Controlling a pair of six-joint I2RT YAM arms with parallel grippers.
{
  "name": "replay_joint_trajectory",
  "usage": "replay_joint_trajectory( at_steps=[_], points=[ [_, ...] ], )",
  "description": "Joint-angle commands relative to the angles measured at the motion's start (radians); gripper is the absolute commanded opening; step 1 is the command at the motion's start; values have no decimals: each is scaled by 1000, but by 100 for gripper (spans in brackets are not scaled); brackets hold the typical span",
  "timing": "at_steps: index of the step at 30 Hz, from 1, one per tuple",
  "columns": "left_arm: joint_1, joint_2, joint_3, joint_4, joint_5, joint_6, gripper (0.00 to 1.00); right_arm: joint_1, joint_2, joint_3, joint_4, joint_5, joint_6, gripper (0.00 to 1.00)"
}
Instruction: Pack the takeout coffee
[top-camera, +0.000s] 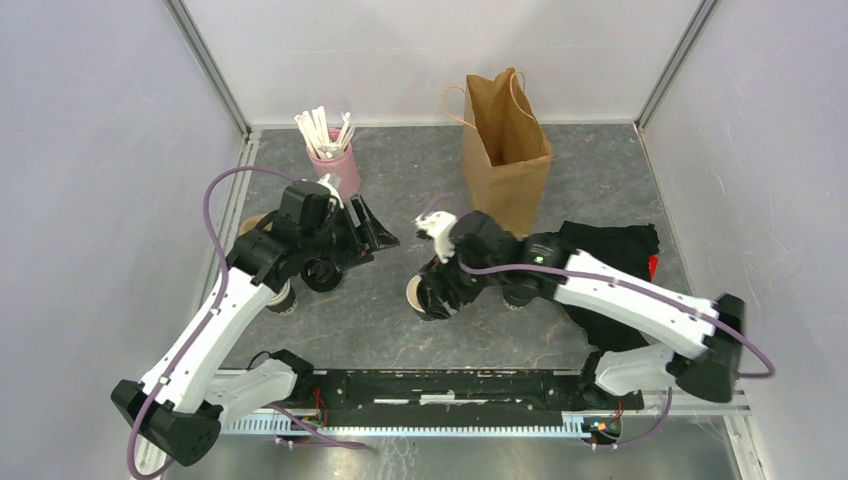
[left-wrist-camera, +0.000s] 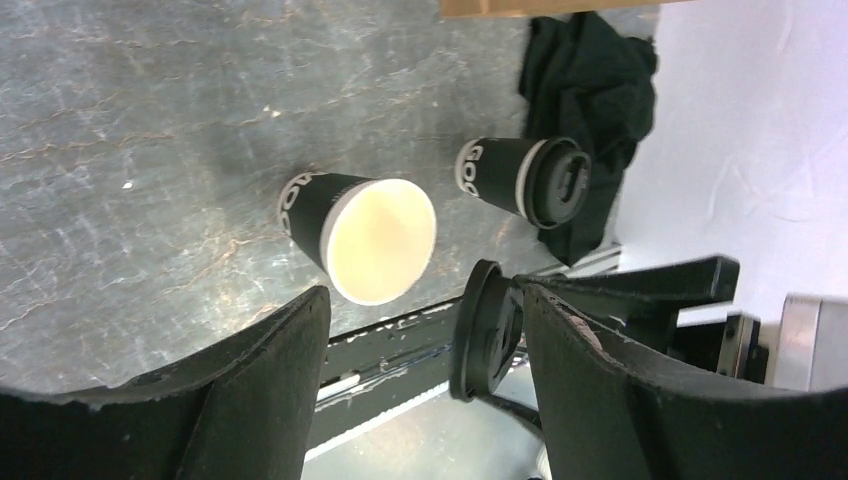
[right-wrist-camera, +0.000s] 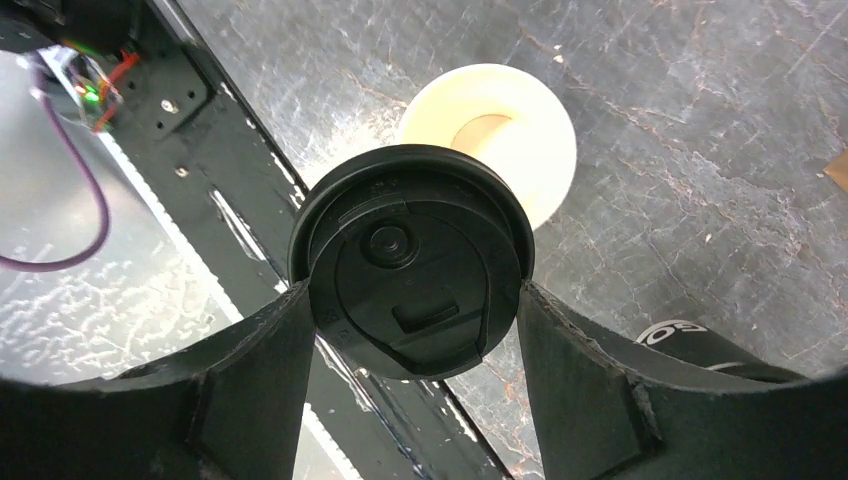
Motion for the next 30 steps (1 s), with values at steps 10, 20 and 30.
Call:
replay_joint_trajectory(
  at_steps=[10,20,30],
  points=[
    [36,45,-25,-89,-149,101,79,91,309,273,-180,271,-95,73],
    [134,-42,-91,-45,-143,85,81,90,437,367,-213,244,-99,74],
    [193,-25,-90,-26,-108,130,82,90,479,395,-250,255,-104,75]
  ],
)
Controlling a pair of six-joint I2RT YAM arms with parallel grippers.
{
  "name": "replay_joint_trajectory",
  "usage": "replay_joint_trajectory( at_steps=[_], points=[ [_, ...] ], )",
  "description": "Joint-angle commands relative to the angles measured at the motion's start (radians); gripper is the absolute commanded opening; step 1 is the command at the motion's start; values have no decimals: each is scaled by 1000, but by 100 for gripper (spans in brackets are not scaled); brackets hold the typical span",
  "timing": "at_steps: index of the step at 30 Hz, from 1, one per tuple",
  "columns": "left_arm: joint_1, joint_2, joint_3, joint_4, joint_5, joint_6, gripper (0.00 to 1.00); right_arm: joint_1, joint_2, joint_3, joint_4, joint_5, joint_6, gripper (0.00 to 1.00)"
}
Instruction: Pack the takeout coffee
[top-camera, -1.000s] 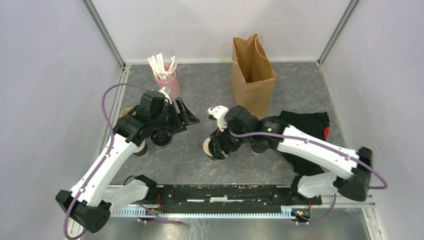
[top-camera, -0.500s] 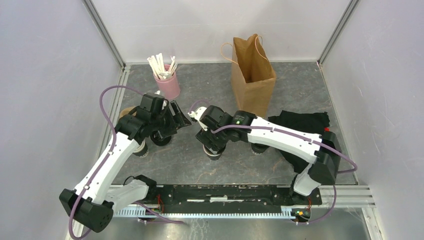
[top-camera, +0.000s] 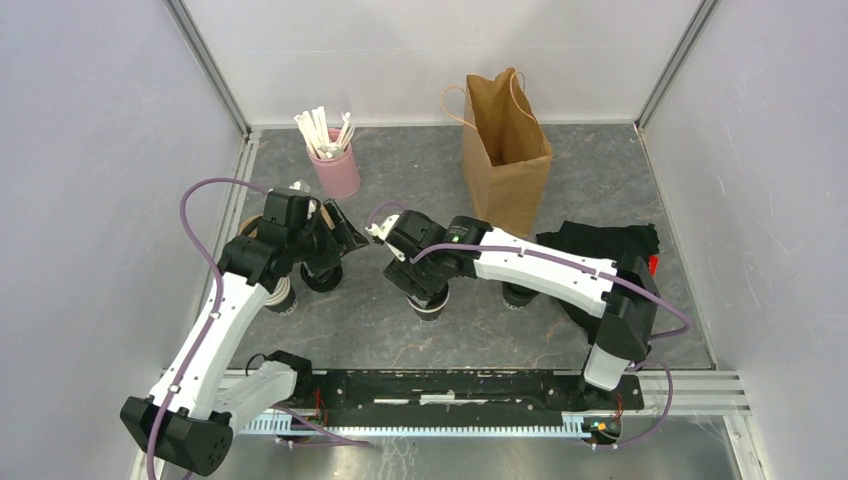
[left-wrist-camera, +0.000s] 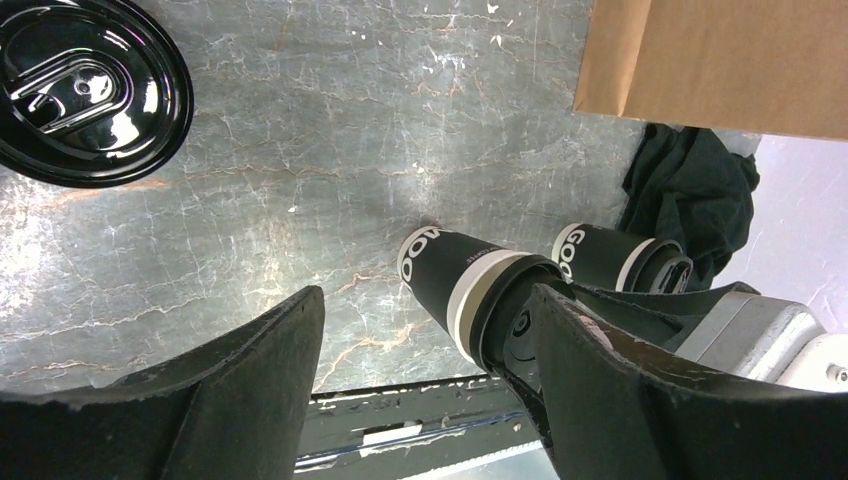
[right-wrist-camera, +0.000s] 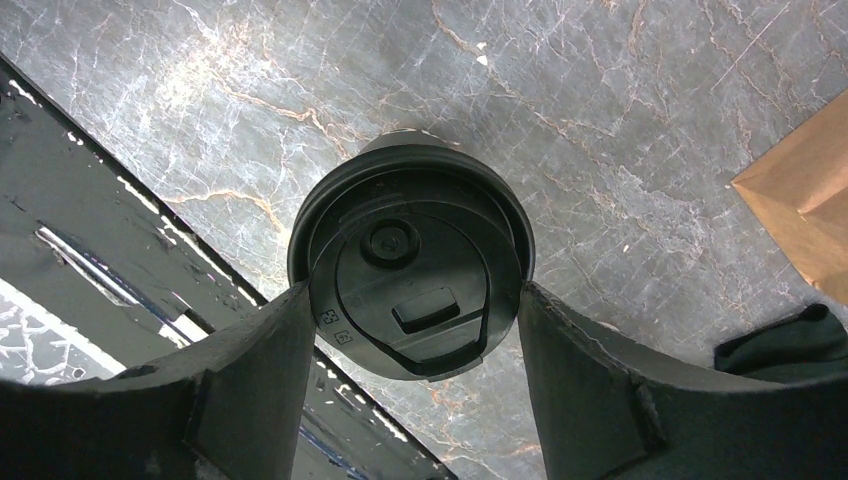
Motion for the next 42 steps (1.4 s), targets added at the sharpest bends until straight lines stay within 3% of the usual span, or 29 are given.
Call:
replay_joint_trajectory(
  at_steps=[1,19,26,30,33,37,42],
  points=[
    [18,7,0,37,14,62,82,4,8,43,-40,26,-5,75],
    [50,23,-6,40,55,82,82,4,47,36,-25,-27,-17,76],
    [54,28,-25,69,141,101,87,3,10,89,-57,30,5,95],
    [54,26,-77,147,287,109,86,-16,-83,138,-64,46,37,98],
    [51,53,-136,237,456,106,77,-83,-205,-6,14,-36,70,98],
    [44,105,-193,314,604,99,64,-248,-376,-335,263,-327,124,89],
    [-4,165,-245,410,705,65,70,-382,-446,-553,485,-562,191,87]
  ],
)
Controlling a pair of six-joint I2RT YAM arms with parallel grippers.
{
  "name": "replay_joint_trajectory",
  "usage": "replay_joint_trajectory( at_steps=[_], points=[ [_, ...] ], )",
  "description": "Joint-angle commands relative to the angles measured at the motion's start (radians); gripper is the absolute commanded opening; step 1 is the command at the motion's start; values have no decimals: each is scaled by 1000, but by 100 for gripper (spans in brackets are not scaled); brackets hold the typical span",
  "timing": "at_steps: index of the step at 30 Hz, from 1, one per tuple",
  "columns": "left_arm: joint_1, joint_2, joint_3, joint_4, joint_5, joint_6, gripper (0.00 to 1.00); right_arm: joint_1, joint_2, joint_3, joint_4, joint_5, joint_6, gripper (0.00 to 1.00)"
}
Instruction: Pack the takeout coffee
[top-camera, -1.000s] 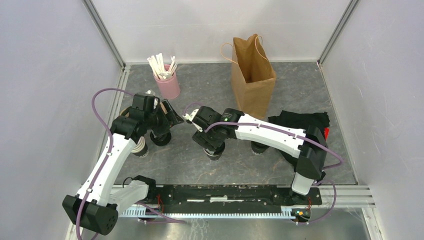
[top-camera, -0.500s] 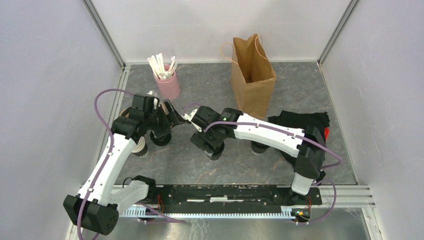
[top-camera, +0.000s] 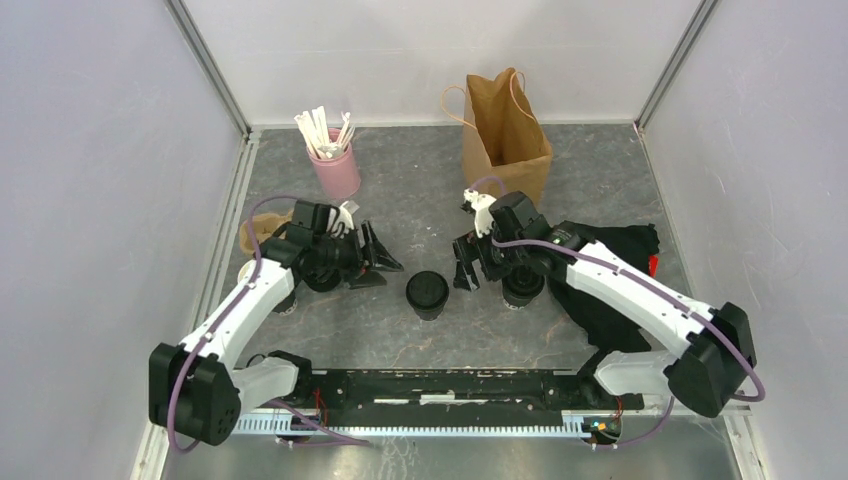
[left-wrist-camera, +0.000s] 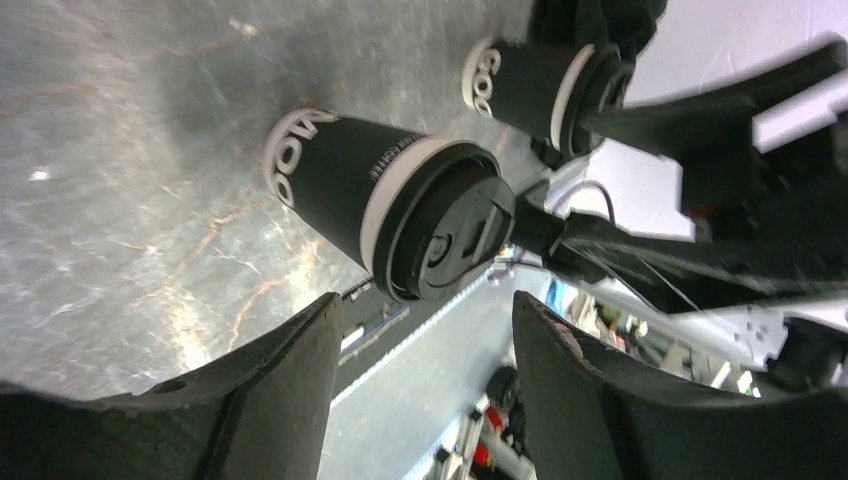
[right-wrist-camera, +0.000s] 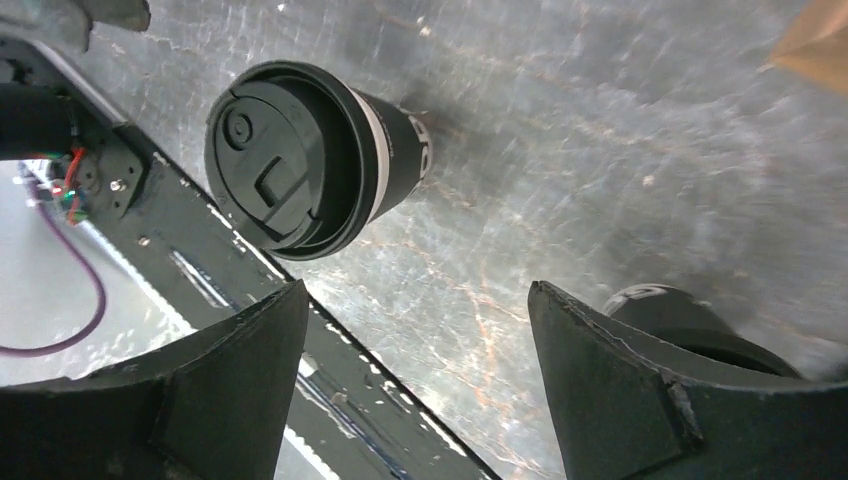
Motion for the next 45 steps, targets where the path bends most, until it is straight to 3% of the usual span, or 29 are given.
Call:
replay_joint_trajectory(
  at_steps=[1,12,19,26,30,36,40,43,45],
  points=[
    [-58,44,-26,129,157,4,70,-58,7,-130,251,-269,91,86],
    [-150,144,-54,138,77,21,55,-80,77,-234,505,-404,185,78],
    [-151,171,-98,118,8,48,48,-84,124,-285,518,-366,184,71],
    [-152,278,-154,26,-162,146,38,-91,208,-439,541,-248,119,62],
    [-167,258,-127,39,-116,125,36,-92,219,-421,501,-272,101,62],
    [-163,169,7,66,24,94,61,-97,161,-216,382,-406,62,76],
    [-160,174,47,67,-2,103,77,-112,174,-127,285,-417,6,87],
    [-159,195,74,111,-14,114,82,-117,186,-107,279,-425,-8,88],
    [-159,222,80,148,-6,108,80,-118,212,-95,284,-439,-8,83]
  ],
)
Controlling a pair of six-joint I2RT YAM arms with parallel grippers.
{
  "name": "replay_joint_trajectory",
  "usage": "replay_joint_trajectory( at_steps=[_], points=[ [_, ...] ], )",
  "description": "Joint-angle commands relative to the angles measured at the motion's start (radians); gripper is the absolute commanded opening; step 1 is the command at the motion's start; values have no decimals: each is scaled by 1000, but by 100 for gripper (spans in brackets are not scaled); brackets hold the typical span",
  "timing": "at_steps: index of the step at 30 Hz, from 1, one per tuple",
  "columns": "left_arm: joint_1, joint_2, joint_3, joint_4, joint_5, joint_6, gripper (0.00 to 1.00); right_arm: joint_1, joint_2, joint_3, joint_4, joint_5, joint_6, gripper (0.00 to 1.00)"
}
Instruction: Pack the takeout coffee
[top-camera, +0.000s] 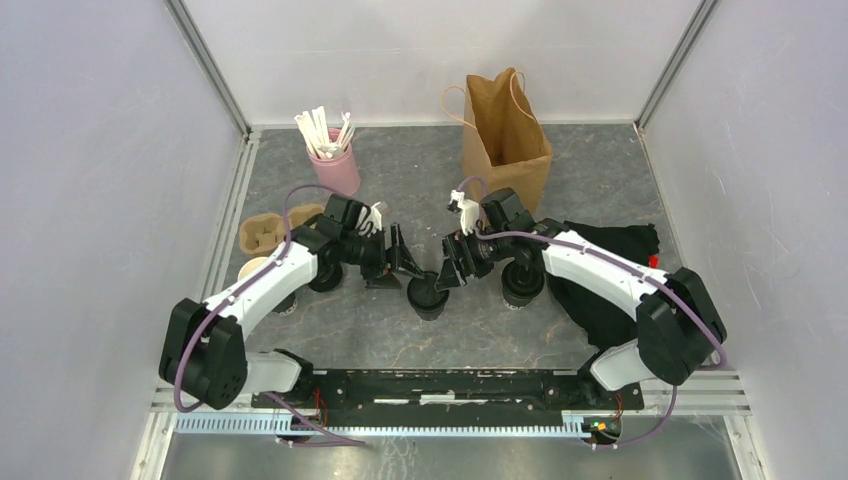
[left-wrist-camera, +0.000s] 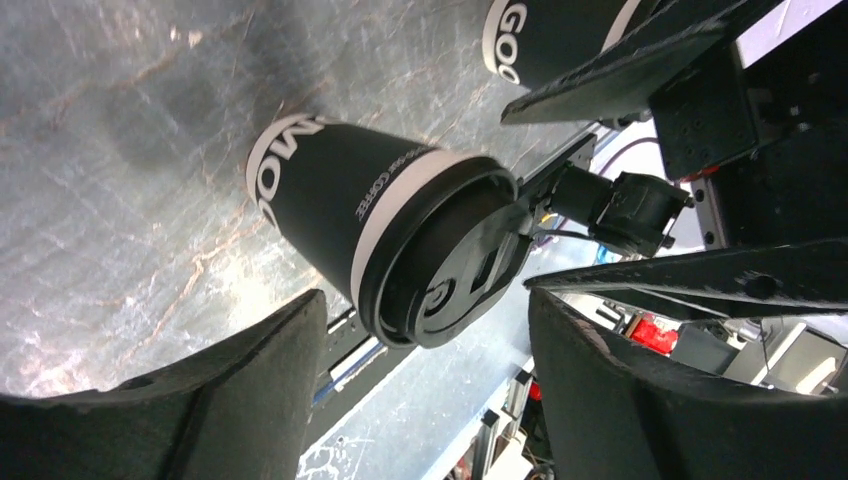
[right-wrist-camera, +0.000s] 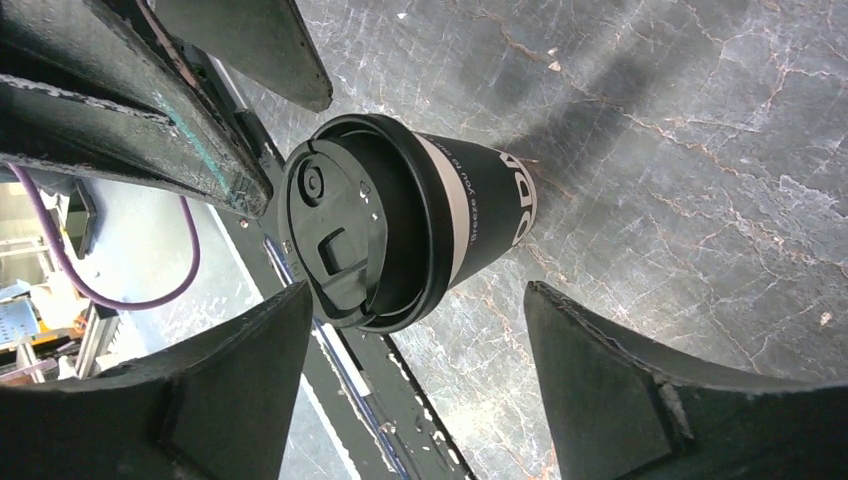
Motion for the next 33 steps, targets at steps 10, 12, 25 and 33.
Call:
replay_joint_trajectory(
  at_steps=[10,12,25,33],
  points=[
    [-84,43,-18,155,7,-25,60,-6,122,129,-14,-27,-47,56],
    [-100,3,-49,155,-3,-53,57,-5,139,149,-12,-31,-52,57],
    [-89,-78,-11,90,-76,-103,76,-37,24,177,-147,65,-62,95],
    [-62,19,15,103,-81,-85,62,-65,-44,-51,88,-77,92,97]
  ],
)
